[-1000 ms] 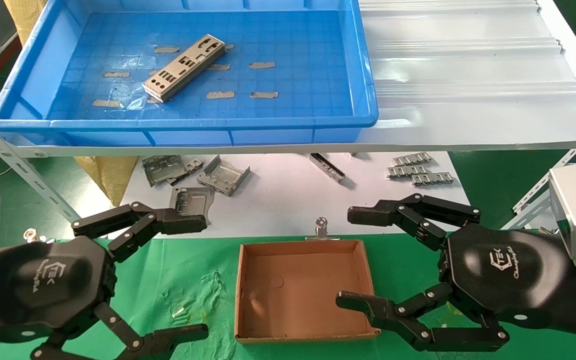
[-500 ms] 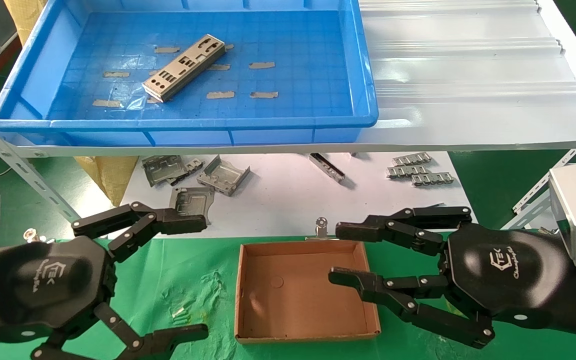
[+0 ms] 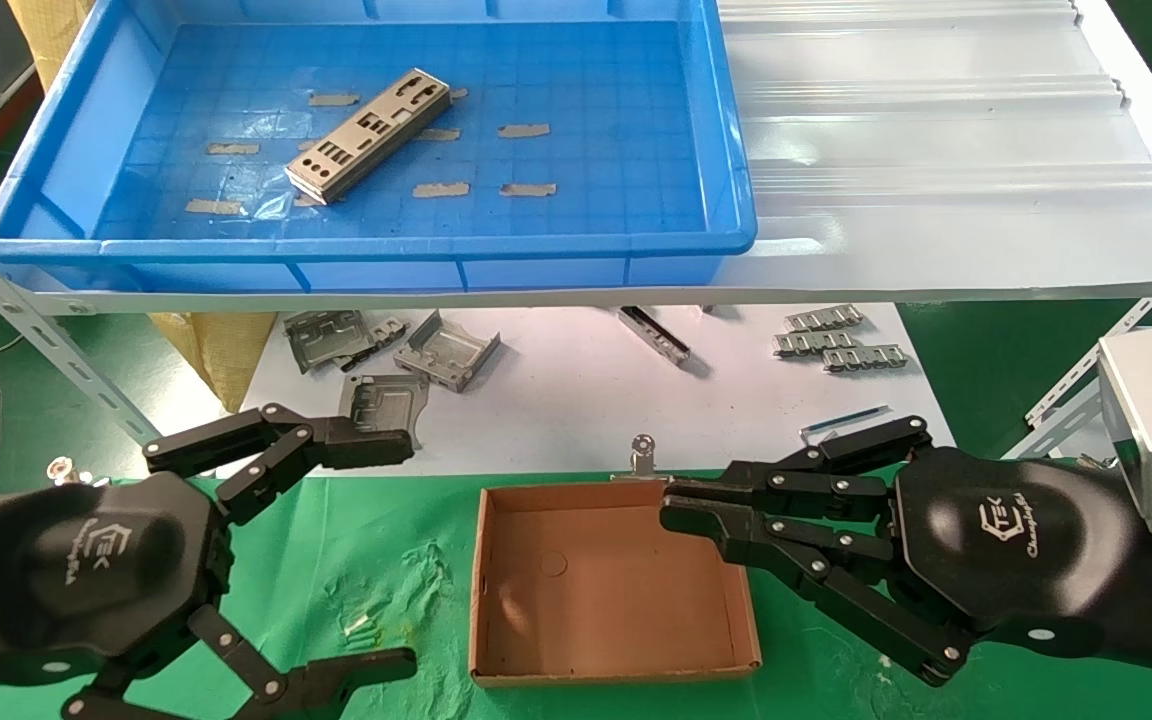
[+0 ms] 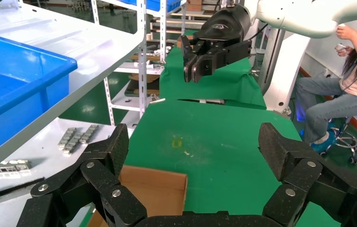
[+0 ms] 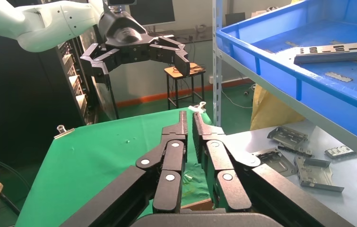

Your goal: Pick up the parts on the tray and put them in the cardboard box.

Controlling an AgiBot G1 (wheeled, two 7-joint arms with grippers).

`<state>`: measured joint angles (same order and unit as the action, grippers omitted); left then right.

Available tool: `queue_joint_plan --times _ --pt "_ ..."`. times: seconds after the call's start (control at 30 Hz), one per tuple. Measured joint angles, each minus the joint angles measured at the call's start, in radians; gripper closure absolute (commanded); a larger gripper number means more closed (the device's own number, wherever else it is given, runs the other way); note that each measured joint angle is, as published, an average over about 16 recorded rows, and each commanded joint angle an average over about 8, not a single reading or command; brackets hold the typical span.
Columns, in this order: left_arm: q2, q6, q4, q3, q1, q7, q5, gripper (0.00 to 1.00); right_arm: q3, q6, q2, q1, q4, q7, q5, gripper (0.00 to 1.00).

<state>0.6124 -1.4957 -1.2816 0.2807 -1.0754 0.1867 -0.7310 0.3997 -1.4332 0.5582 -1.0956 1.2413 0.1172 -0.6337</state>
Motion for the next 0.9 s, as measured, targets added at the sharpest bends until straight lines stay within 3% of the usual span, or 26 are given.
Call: queue_joint_plan --times 0.5,0.7,0.9 --pt "0.003 0.006 0.016 0.007 -0.051 0.011 -0.031 0.0 0.0 0.0 0.0 0.0 0.0 0.0 0.0 1.0" --pt "0.041 0.007 0.096 0.038 -0.188 0.016 -0.117 0.0 0.0 0.0 0.0 0.0 0.0 0.0 0.0 1.0" --pt "0.133 0.008 0.286 0.094 -0.397 -0.015 -0.254 0.0 0.0 0.0 0.0 0.0 0.0 0.0 0.0 1.0"
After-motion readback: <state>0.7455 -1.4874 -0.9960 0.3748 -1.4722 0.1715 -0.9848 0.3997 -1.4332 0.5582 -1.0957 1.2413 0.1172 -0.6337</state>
